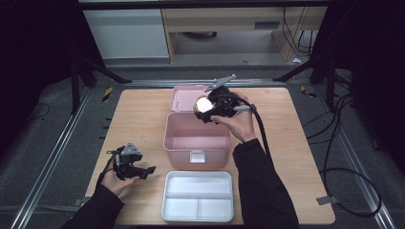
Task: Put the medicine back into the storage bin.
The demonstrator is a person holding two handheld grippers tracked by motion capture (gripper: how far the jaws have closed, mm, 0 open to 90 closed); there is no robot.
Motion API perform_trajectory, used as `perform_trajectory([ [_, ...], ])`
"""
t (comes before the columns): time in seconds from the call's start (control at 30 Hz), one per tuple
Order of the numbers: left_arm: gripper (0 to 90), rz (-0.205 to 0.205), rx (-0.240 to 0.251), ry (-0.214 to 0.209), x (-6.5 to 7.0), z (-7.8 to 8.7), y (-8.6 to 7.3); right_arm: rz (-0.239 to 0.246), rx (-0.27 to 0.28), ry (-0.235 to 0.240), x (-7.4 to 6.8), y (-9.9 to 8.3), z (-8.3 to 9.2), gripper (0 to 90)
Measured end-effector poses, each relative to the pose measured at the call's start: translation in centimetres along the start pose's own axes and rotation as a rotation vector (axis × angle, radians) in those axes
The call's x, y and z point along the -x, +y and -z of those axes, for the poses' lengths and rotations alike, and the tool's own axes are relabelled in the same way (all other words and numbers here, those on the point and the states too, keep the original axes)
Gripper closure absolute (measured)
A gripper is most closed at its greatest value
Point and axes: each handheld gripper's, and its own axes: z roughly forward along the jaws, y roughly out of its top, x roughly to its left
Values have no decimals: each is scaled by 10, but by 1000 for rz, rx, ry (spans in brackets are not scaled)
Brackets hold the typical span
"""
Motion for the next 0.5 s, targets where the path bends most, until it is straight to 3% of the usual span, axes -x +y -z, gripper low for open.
perform_trajectory([
  [0.17,226,3,2,3,0,0,0,12,-23,33,-8,4,-27,206],
  [0.5,222,0,-3,0,0,-1,0,55,-85,70,-17,6,-59,205],
])
